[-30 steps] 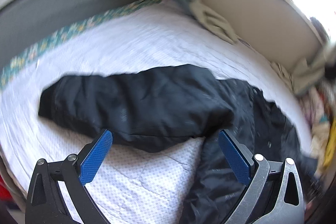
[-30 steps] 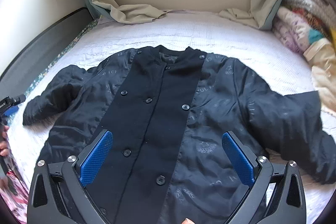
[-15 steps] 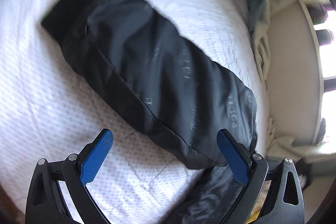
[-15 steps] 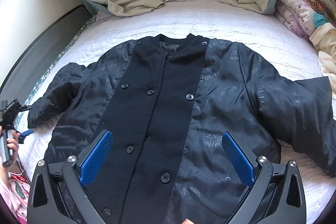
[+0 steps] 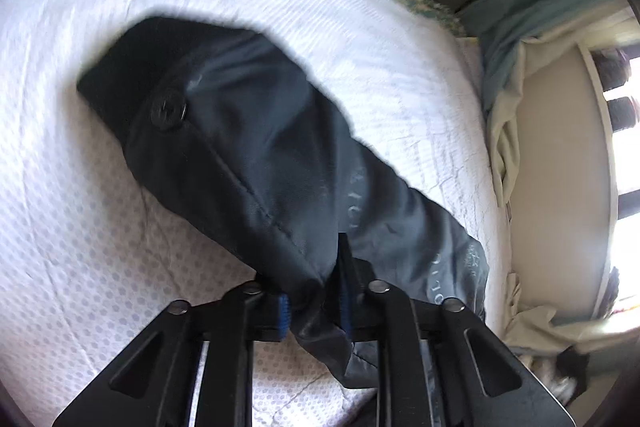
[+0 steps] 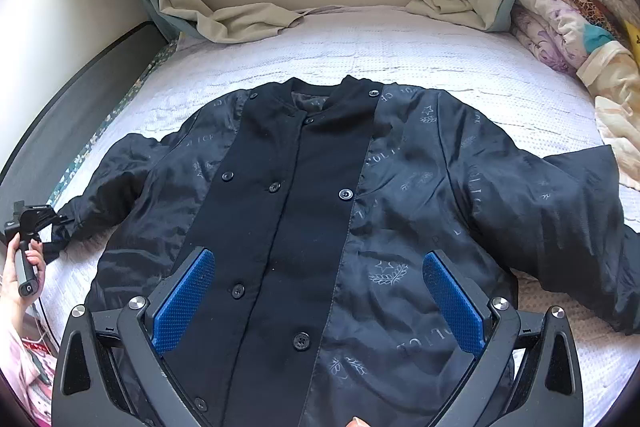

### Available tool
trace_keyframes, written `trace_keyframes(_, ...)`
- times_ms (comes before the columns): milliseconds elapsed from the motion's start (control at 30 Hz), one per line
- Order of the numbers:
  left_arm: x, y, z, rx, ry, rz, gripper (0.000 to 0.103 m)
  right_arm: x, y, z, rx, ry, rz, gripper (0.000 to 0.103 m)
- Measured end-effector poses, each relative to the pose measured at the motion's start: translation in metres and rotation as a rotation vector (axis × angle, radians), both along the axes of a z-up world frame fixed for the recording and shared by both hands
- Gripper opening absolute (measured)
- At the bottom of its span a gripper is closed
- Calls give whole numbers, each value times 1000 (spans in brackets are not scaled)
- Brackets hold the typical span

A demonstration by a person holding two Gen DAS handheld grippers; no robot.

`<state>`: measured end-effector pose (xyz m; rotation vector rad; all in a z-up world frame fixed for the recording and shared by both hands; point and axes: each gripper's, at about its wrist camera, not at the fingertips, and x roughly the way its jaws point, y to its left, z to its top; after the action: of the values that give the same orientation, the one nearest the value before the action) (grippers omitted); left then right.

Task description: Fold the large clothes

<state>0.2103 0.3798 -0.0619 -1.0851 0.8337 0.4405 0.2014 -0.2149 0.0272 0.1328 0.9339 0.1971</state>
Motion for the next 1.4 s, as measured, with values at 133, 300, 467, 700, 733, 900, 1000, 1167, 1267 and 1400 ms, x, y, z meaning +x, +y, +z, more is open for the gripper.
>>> trace_keyframes(133,5,-22,41,165,-43,-62,17,1,0,1,0,-2,-7,103)
trace_keyframes(300,16,-75,95,340,-125,-178,17,3,2,0,-6,1,-13,103)
trace_keyframes(467,37,-152,137,484,-200,-335,17,4,-3,0,-3,1,-33,103)
trace_keyframes(700,75,-280,132,573,-211,-595,18,5,-15,4,16,0,-73,103)
trace_keyframes(733,78,-300,124,570,-203,-635,18,6,-17,5,19,0,-78,103)
trace_keyframes(900,91,-379,67,585,-103,-811,19,8,-25,6,21,-4,-108,103)
trace_keyframes(1000,88,-403,38,609,-54,-883,30,10,-32,4,30,13,-123,103)
trace_keyframes(1167,70,-420,37,618,-73,-976,93,13,-36,-5,48,66,-114,103)
trace_keyframes(1267,52,-425,46,651,-104,-1040,102,16,-36,-15,48,115,-112,103)
trace_keyframes(1400,21,-423,54,704,-129,-1116,103,17,-28,-30,13,180,-95,103)
